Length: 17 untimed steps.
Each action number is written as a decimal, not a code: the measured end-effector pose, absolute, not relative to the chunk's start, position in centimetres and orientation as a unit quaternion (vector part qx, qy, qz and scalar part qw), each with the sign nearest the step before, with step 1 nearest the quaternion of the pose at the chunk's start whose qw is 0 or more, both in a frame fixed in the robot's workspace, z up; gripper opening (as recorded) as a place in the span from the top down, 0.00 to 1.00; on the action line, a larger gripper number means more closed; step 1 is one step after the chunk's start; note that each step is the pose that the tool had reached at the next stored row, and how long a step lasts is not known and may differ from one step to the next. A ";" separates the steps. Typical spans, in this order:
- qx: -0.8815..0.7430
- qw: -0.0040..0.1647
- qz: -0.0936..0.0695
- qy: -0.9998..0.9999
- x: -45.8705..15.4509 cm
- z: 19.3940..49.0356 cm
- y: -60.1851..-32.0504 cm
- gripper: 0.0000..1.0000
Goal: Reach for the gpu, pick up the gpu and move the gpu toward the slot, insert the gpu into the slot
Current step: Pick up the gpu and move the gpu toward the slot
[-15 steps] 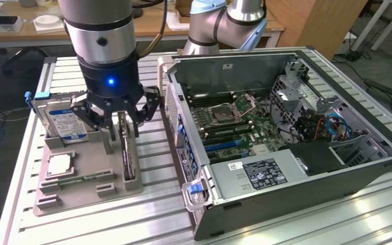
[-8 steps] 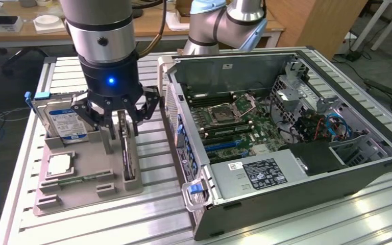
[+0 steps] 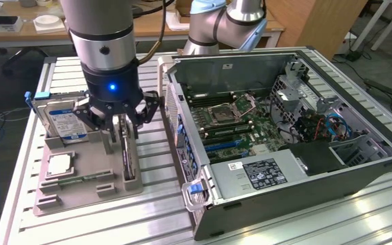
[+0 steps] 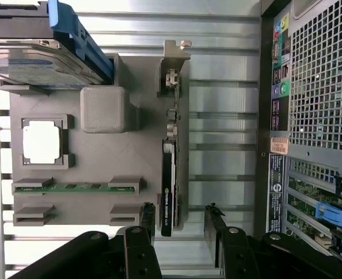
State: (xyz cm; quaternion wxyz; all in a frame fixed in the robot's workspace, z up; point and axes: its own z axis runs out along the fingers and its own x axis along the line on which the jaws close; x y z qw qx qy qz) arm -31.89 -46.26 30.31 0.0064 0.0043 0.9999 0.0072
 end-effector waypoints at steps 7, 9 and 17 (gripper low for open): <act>0.004 0.005 0.007 1.000 -31.9 29.5 -46.3 0.53; 0.004 0.004 0.007 1.000 -31.9 29.3 -46.3 0.53; -0.010 0.003 0.007 1.000 -31.9 28.7 -46.3 0.53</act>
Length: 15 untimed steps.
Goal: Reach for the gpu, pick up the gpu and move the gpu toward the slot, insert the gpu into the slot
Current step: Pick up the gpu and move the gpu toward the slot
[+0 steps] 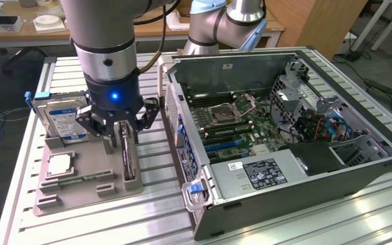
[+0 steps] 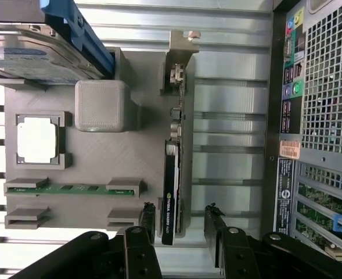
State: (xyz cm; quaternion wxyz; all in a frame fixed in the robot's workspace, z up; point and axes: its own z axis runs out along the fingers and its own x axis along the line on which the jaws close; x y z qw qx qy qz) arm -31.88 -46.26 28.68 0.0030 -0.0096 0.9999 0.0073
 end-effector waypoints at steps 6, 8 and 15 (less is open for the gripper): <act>-0.009 0.003 0.007 1.000 -31.9 28.2 -46.0 0.53; -0.002 0.003 0.007 1.000 -31.9 28.0 -45.9 0.53; 0.001 0.001 0.007 1.000 -31.9 27.5 -45.9 0.53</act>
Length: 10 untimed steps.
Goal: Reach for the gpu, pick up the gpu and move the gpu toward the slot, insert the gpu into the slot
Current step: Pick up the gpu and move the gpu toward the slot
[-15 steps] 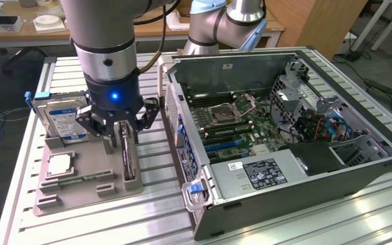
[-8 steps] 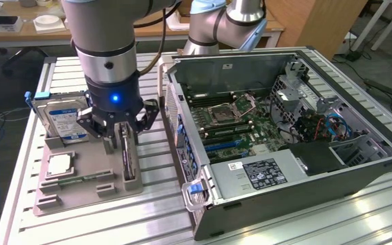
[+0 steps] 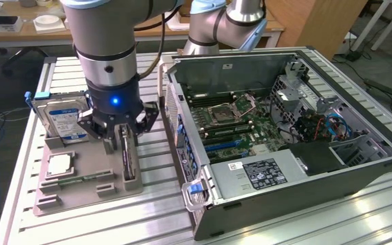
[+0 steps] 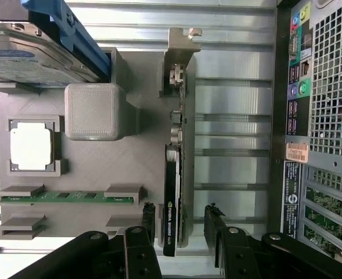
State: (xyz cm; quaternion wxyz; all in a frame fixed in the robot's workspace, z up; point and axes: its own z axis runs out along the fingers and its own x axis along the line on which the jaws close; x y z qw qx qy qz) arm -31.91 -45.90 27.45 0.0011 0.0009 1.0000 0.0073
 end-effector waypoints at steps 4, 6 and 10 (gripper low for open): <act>0.001 0.000 0.007 1.000 -31.9 27.1 -45.9 0.53; 0.001 0.000 0.007 1.000 -31.9 27.0 -45.9 0.53; 0.001 0.000 0.007 1.000 -31.9 26.8 -45.9 0.53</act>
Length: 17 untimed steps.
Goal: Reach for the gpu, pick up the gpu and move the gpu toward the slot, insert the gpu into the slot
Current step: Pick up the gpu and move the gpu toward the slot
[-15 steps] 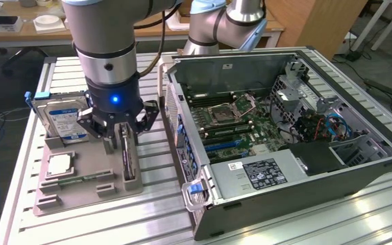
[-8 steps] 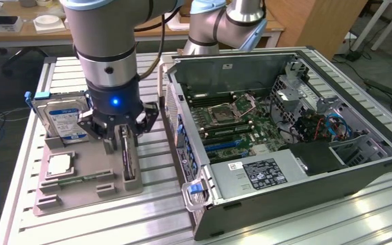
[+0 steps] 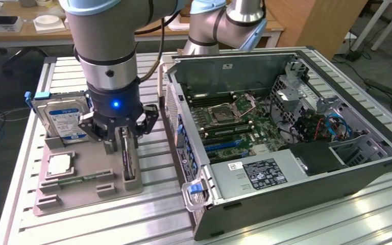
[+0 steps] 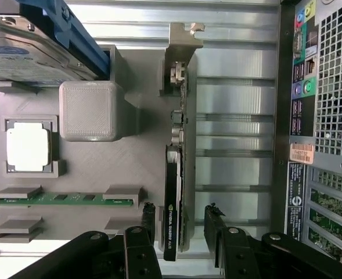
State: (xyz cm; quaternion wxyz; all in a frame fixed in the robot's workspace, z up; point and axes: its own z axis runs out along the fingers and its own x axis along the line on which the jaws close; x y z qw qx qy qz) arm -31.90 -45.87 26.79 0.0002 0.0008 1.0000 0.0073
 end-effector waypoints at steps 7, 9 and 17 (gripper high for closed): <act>0.000 0.000 0.007 1.000 -31.9 26.3 -45.2 0.53; 0.000 0.000 0.008 1.000 -31.9 26.1 -45.1 0.53; -0.012 0.000 0.009 1.000 -31.9 25.4 -45.1 0.53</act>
